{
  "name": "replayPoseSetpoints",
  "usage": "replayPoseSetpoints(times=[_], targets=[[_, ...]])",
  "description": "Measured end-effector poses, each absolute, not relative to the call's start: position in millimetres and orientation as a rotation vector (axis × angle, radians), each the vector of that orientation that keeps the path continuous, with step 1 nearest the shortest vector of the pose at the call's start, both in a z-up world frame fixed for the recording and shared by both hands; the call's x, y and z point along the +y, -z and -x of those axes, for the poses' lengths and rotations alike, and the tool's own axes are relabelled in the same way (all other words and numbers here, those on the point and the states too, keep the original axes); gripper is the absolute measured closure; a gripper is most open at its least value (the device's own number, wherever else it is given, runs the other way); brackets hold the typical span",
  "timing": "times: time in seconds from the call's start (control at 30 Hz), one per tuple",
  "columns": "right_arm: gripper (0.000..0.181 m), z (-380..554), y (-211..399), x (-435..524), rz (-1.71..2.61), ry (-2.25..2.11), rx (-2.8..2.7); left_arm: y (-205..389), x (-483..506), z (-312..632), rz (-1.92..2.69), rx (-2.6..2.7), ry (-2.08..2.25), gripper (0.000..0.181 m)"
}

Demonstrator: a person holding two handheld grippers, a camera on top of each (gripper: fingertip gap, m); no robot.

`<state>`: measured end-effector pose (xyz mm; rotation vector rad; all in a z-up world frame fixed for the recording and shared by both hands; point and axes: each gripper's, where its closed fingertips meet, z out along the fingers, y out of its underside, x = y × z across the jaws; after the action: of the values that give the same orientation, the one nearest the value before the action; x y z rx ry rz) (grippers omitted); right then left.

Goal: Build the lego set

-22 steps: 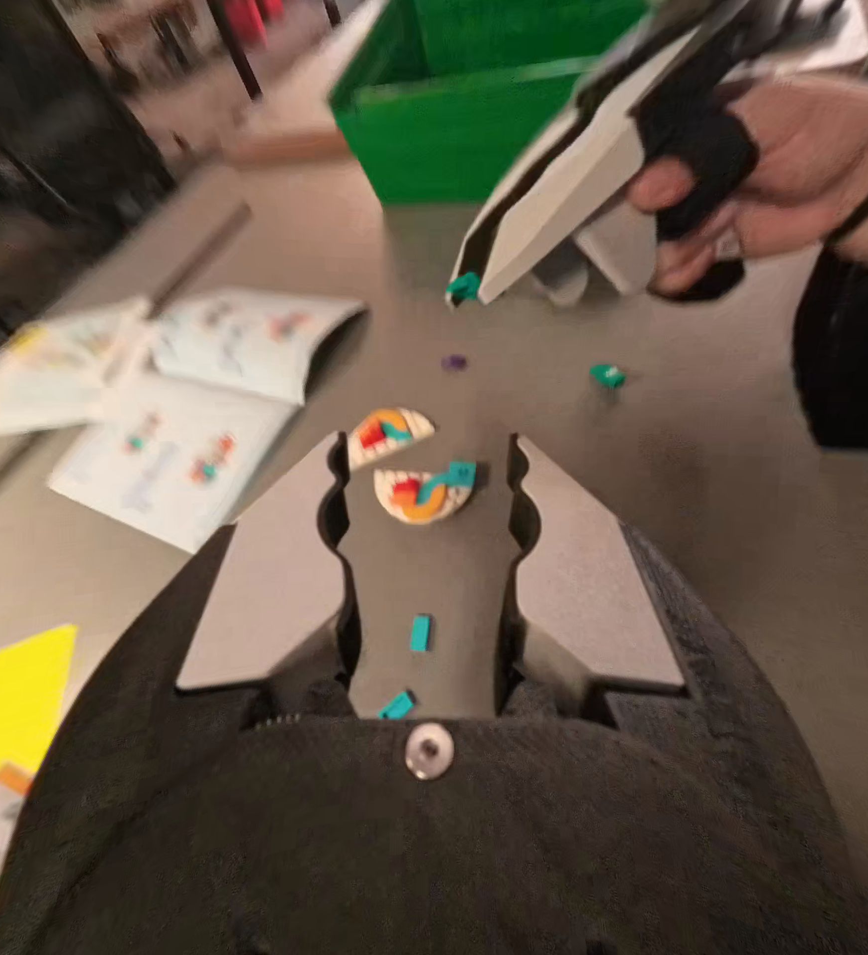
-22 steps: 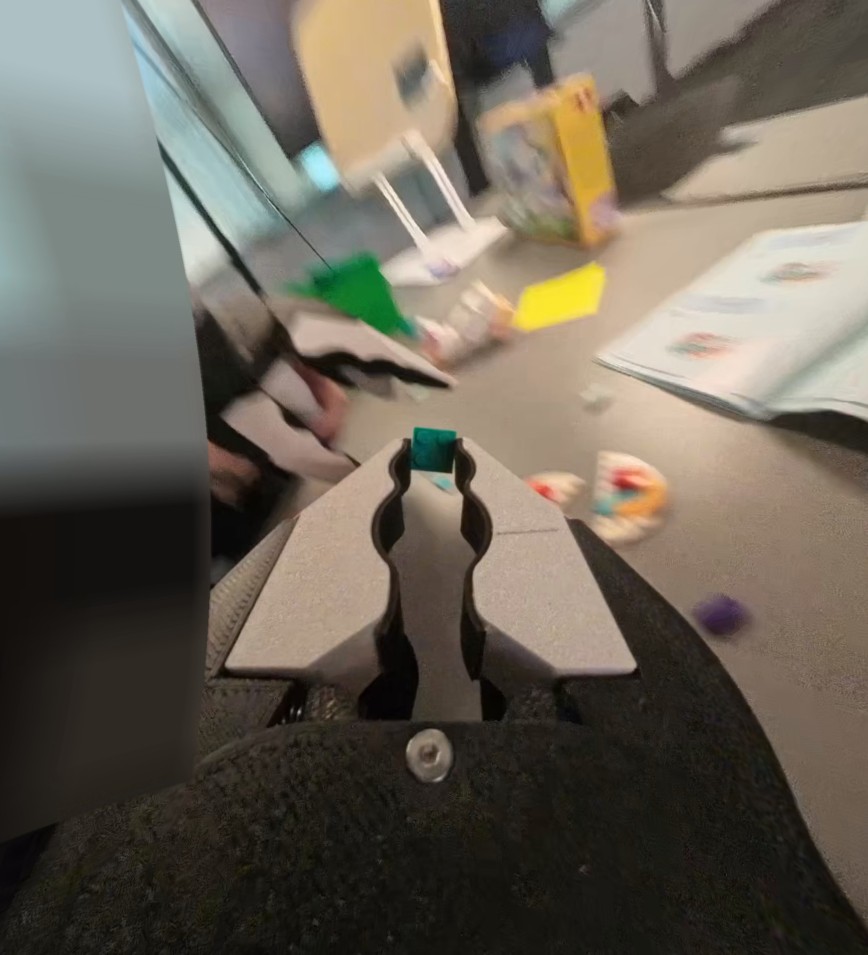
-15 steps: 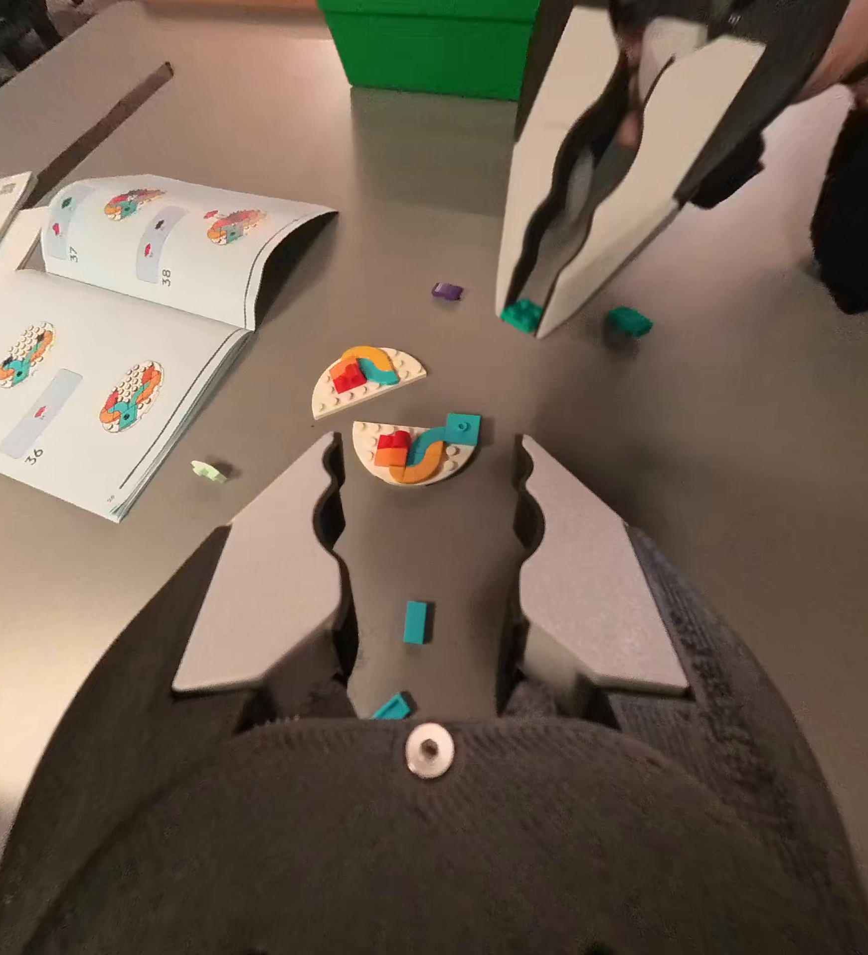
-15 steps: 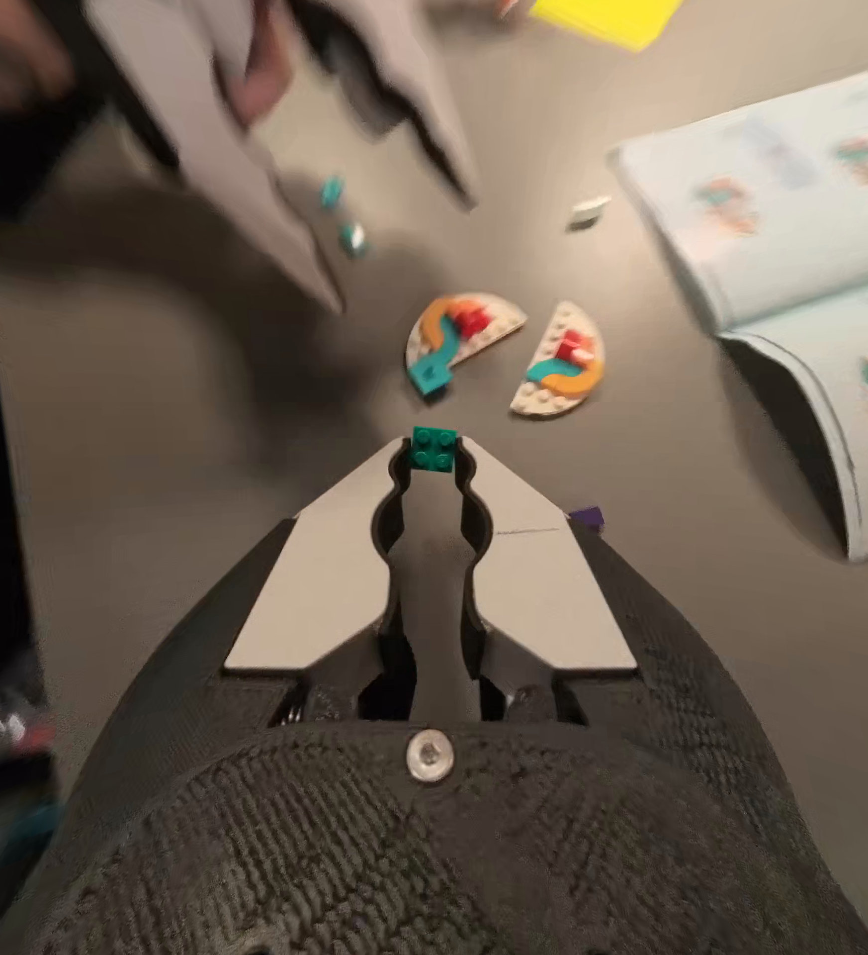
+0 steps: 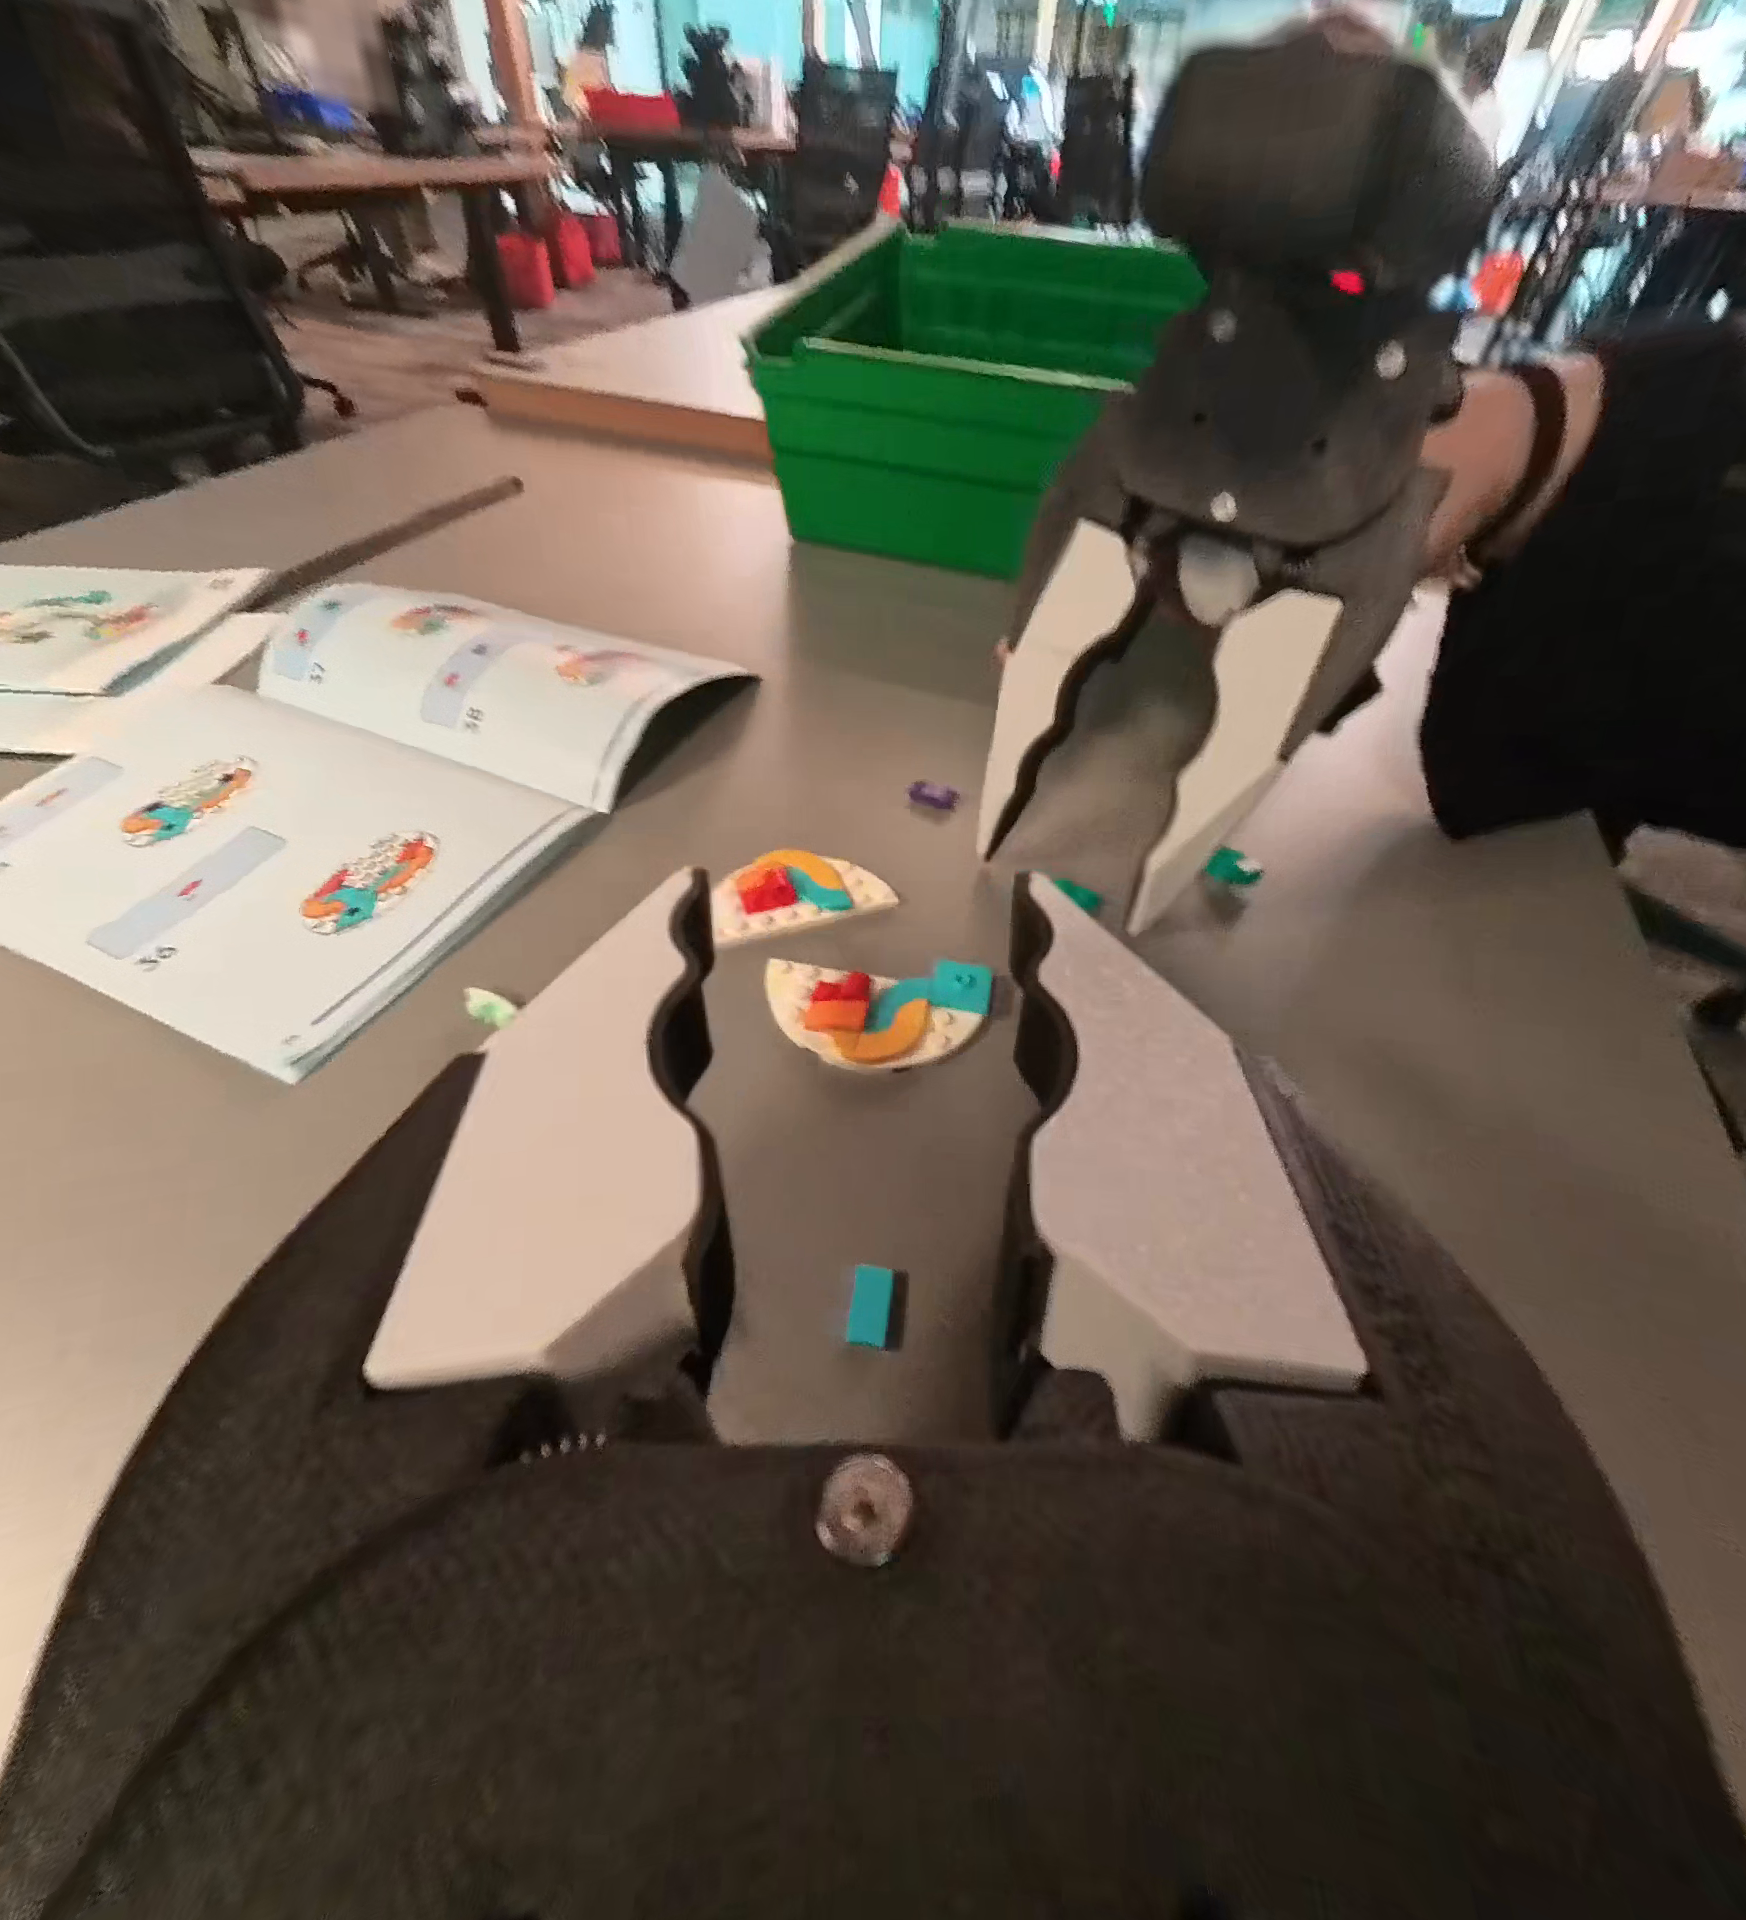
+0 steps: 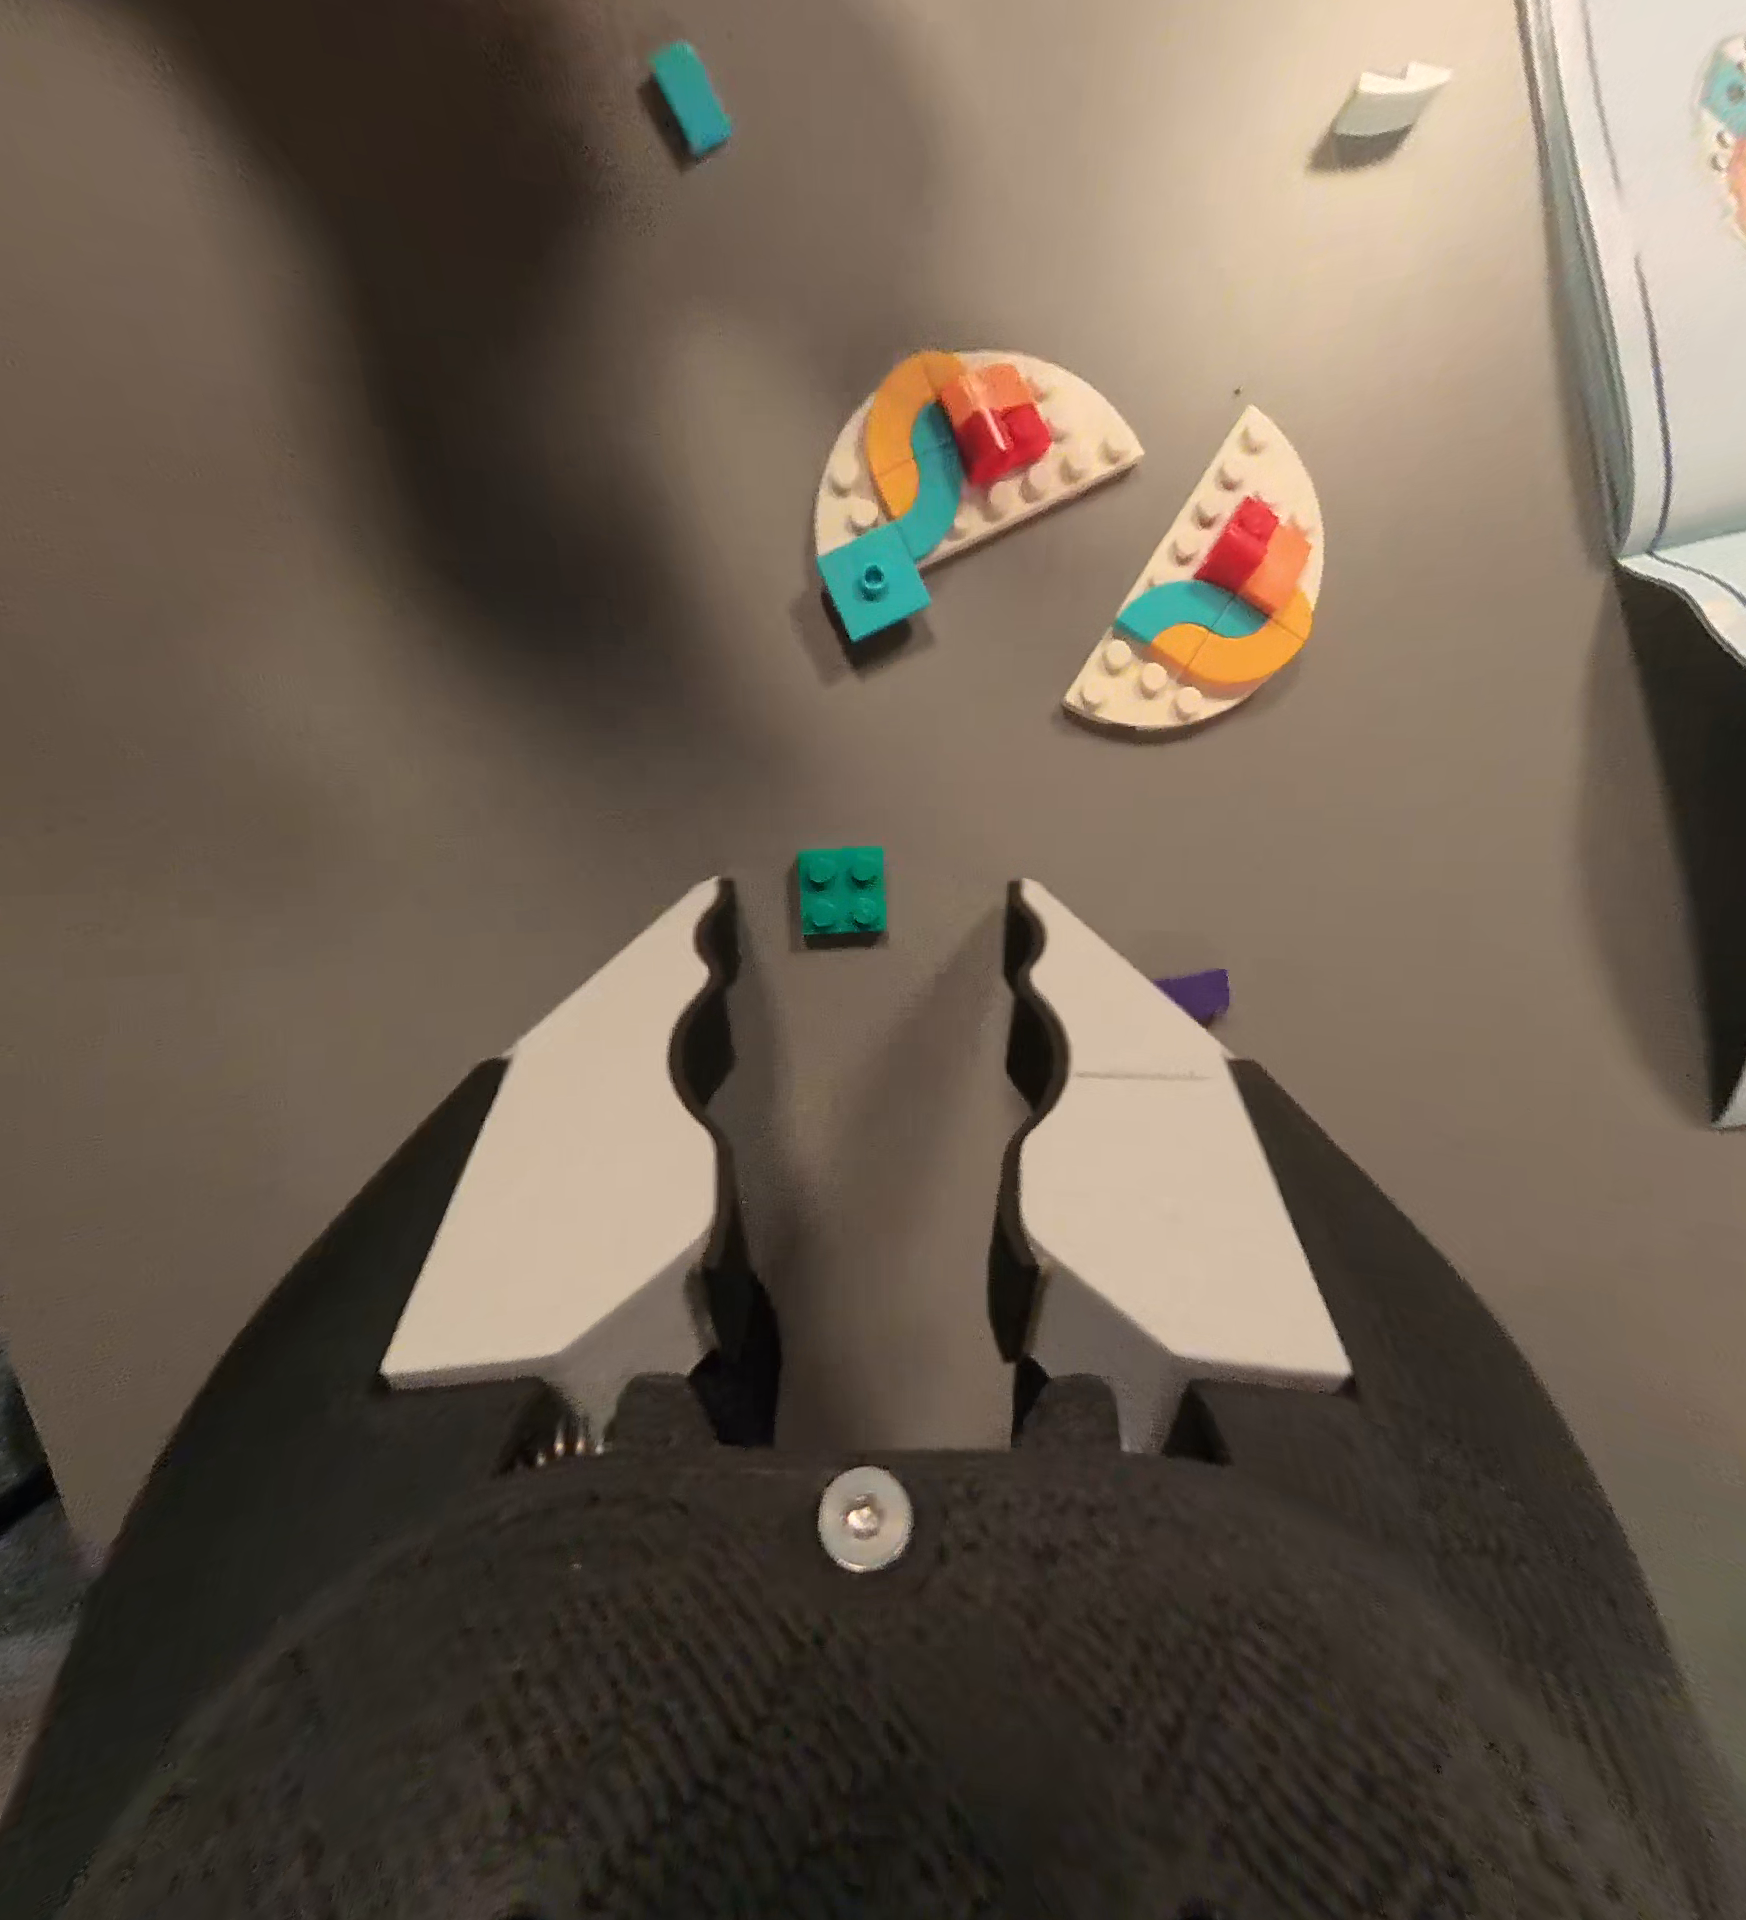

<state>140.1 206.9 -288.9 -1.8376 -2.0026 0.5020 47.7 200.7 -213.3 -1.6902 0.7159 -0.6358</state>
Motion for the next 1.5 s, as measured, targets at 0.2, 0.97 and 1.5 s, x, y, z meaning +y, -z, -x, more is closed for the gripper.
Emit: replayPoseSetpoints(times=[0.2, 0.97, 1.5], targets=[[0.113, -105, 252, 207, 1.789, -0.533, -1.557, 188, 215, -12, 1.604, 0.509, 0.546, 0.117], [0.120, -79, 193, 121, 1.438, -0.275, -0.999, 157, 211, 0, 1.457, 0.357, 0.562, 0.114], [0.119, -78, 262, 176, 1.933, -0.423, -0.992, 142, 215, 32, 1.404, 0.329, 0.292, 0.119]])
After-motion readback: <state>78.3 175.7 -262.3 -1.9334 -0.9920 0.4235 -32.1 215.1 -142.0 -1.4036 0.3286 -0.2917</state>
